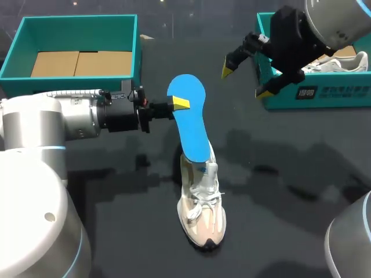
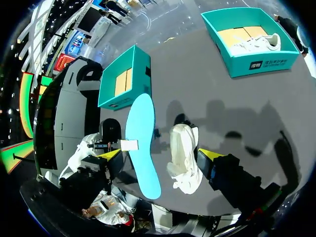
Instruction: Take the shoe out of the shoebox, open the shoe tongue, remove and reinsert the insole, then place the shoe into the shoebox
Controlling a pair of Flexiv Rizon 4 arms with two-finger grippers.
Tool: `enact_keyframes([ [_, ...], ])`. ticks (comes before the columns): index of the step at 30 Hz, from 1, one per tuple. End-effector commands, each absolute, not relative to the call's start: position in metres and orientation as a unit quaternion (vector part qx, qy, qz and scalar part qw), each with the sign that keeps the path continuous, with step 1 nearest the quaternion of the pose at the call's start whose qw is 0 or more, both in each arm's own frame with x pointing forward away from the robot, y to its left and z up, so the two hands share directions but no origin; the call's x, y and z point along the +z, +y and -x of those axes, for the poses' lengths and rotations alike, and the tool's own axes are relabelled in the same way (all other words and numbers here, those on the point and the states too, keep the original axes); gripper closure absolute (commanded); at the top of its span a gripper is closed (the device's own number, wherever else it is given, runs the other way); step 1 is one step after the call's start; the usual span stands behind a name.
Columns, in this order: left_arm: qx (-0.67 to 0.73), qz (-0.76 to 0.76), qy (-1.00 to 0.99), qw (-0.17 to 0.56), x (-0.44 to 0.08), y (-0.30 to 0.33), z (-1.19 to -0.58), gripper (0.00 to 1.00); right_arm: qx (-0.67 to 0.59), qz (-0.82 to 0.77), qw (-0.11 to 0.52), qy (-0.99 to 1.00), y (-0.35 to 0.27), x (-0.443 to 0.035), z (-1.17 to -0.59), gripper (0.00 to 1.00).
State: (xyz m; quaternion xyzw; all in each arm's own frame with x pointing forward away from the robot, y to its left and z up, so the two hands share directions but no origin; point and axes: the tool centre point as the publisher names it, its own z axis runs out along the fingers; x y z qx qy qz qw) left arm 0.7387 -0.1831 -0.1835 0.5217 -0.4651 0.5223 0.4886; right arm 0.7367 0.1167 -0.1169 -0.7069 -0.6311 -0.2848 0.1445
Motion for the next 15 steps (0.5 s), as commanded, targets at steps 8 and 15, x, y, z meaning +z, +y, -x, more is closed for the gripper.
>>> enact_keyframes([
  [8,0.521,-0.522,-0.466,0.489,-0.183,-0.183,-0.738,1.0,-0.445,0.63,0.302,-0.56,0.098,-0.141,-0.733,0.0],
  [15,0.521,-0.522,-0.466,0.489,-0.183,-0.183,-0.738,1.0,-0.461,0.626,0.322,-0.541,0.094,-0.15,-0.732,0.0],
])
